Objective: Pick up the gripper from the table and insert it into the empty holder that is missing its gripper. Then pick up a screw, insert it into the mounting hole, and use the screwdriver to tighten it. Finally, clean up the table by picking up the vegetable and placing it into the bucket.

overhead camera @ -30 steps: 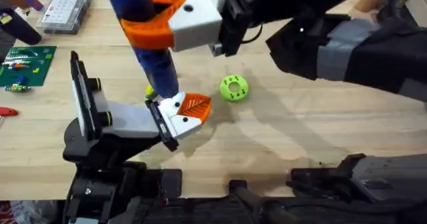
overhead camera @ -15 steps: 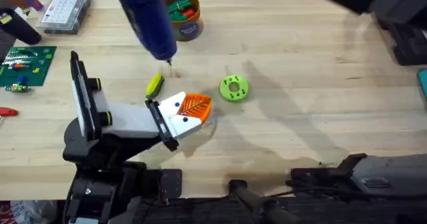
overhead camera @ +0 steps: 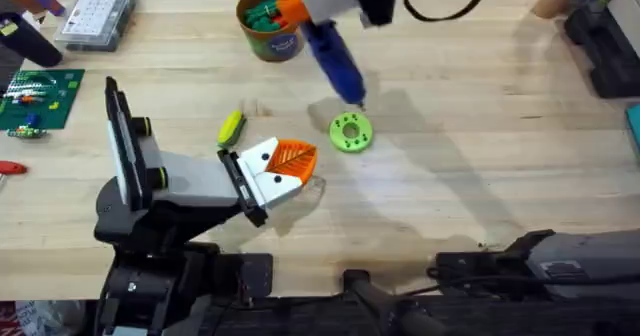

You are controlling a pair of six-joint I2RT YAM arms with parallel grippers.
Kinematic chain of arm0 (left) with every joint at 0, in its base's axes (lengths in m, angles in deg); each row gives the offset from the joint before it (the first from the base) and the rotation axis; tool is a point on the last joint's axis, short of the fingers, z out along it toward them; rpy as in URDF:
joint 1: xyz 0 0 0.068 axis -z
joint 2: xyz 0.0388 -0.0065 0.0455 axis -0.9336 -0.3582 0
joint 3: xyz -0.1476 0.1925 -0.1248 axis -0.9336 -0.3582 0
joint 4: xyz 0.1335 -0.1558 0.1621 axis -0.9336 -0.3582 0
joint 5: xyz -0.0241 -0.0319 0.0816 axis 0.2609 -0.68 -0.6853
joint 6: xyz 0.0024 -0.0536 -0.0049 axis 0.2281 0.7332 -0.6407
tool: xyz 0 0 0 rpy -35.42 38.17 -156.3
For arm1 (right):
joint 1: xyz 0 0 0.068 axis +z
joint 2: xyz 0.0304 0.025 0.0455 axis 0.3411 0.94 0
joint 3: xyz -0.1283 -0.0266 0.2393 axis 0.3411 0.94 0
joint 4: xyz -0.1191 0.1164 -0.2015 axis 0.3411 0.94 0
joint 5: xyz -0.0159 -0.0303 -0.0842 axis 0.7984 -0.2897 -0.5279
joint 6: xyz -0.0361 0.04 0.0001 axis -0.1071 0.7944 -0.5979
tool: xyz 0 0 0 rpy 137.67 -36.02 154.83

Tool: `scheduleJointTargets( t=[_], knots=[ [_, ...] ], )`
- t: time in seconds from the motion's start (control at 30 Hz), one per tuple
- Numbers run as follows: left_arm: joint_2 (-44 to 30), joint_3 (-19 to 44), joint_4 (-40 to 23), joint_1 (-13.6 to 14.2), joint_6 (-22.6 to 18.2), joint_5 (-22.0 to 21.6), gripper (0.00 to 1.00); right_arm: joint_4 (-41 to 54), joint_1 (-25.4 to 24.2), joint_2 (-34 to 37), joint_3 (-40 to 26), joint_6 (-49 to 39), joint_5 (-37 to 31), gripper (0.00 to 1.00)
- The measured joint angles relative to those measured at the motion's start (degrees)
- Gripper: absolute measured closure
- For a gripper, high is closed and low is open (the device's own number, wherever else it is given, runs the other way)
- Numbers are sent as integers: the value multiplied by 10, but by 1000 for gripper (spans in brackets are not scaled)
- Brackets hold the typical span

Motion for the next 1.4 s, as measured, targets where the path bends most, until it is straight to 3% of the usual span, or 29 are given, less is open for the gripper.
scheduleJointTargets(
  t=[0.33,0.7,1.03,1.4],
  knots=[
    [0,0,0,0,0,0,984,134,-15,28,-2,-156,-258,986],
    [0,0,0,0,0,-1,984,161,-60,187,-2,-280,-439,986],
    [0,0,0,0,0,-2,984,157,-117,298,-3,-308,-482,986],
    [0,0,2,0,0,-18,990,153,-120,299,-7,-310,-489,986]
  ],
)
